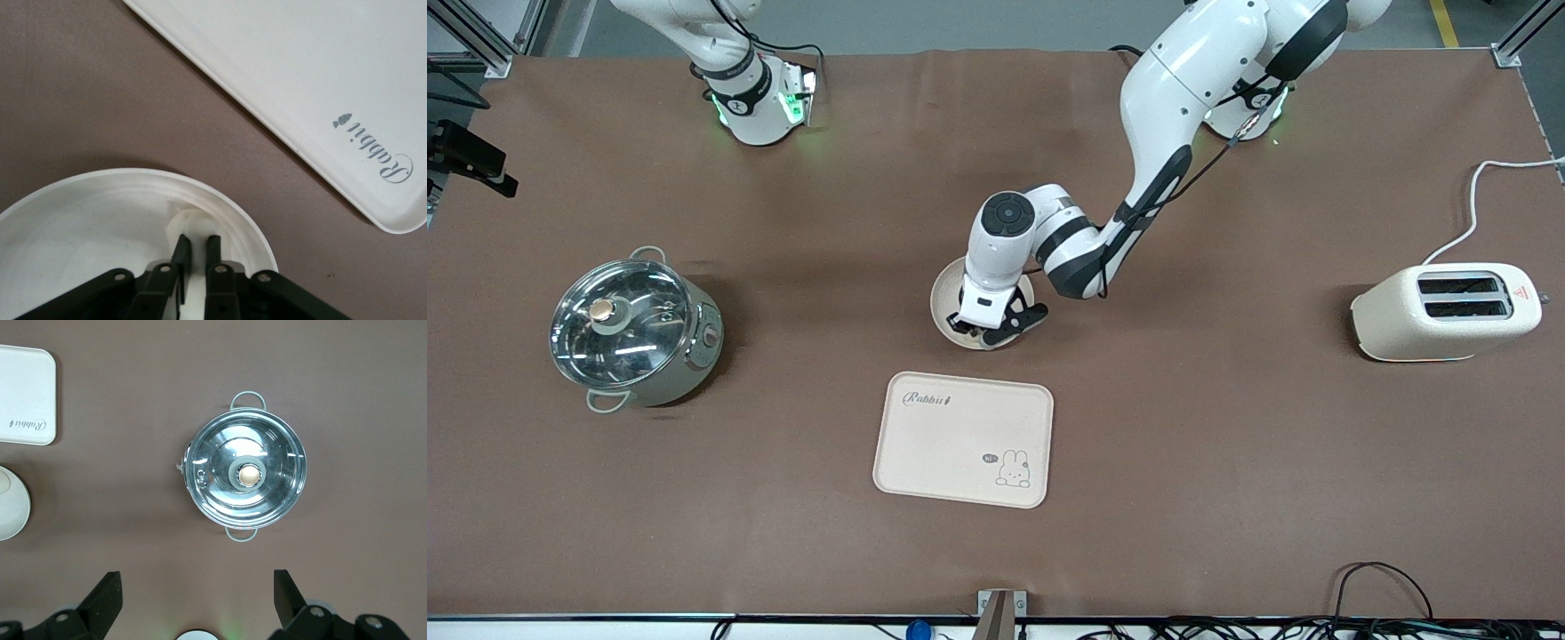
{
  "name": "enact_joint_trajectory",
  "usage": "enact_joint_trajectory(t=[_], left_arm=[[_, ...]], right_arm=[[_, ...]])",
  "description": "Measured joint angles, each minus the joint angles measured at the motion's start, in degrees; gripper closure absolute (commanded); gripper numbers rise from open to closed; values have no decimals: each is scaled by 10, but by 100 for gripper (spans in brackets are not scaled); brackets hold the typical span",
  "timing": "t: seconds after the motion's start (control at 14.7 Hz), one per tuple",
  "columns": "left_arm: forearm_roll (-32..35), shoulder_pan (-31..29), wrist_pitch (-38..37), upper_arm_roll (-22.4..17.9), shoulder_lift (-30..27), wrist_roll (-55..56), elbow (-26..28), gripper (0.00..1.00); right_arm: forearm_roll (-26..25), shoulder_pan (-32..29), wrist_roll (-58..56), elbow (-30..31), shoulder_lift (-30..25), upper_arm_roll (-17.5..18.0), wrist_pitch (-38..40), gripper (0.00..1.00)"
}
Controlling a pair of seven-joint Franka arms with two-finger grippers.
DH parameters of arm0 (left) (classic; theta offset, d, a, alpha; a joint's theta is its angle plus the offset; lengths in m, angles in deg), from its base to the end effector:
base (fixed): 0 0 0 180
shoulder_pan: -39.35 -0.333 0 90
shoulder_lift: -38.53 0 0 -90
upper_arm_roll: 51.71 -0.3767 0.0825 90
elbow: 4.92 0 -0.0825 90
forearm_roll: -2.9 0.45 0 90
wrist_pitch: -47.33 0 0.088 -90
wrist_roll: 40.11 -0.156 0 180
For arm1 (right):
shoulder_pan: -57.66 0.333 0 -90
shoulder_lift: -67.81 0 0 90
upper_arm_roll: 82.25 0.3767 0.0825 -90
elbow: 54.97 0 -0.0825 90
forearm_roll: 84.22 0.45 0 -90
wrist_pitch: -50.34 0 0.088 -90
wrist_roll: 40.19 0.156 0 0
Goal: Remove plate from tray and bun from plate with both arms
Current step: 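Grasp the bun with the left gripper and lift it off the plate, then carry the bun toward the toaster and lower it onto the table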
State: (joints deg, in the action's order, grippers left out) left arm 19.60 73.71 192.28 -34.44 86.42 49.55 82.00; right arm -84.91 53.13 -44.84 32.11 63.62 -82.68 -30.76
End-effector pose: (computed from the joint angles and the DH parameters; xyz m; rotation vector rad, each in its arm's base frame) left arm 0.5501 -0.6243 0.1508 2.8100 0.8101 0.0818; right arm 0.5718 -0.0518 0.6936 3.1324 -0.0111 -0.0503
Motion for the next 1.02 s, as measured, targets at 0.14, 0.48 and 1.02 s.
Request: enact_joint_trajectory(t=[0.14, 0.48, 1.02], left_arm=[[2, -1, -9, 0, -1, 0, -5, 100], [6, -45, -219, 1, -81, -200, -29, 100], [-29, -352, -178, 46, -126, -658, 84, 98]], right_arm=[[0, 2, 0, 0, 0, 0, 0, 0], [-3, 1, 0, 0, 0, -4, 0, 0], [-3, 2, 0, 0, 0, -5, -1, 0]])
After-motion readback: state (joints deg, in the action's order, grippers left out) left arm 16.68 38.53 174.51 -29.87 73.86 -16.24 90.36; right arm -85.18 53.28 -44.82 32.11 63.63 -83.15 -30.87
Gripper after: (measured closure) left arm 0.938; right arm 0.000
